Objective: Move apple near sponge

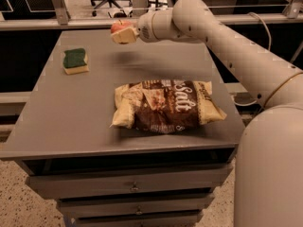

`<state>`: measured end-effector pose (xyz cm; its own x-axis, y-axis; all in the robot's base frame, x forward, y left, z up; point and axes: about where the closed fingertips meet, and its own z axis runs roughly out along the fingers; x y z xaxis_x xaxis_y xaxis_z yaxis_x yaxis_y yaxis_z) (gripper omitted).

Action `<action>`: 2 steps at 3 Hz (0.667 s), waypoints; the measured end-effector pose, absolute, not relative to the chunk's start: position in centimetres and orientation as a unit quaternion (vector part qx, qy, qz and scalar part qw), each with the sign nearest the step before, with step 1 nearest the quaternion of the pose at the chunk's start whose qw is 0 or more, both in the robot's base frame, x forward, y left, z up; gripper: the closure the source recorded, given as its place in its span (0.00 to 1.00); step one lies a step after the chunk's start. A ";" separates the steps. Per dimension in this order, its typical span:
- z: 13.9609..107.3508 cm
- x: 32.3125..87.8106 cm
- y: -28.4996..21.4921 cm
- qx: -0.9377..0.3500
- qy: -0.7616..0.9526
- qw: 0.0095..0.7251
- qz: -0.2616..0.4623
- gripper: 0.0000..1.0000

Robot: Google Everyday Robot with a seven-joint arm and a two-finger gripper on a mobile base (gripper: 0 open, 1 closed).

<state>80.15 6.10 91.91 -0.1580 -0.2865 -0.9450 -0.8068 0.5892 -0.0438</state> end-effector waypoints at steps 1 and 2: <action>91.9 80.2 6.1 -0.380 0.720 0.526 0.247 1.00; 91.2 79.9 7.6 -0.394 0.713 0.517 0.263 1.00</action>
Offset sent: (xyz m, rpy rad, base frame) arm -0.0070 0.0348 -0.0154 0.0093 0.0273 0.1196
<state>79.90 7.59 91.24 -0.1557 -0.2905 -0.9441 -0.8332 0.5521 -0.0325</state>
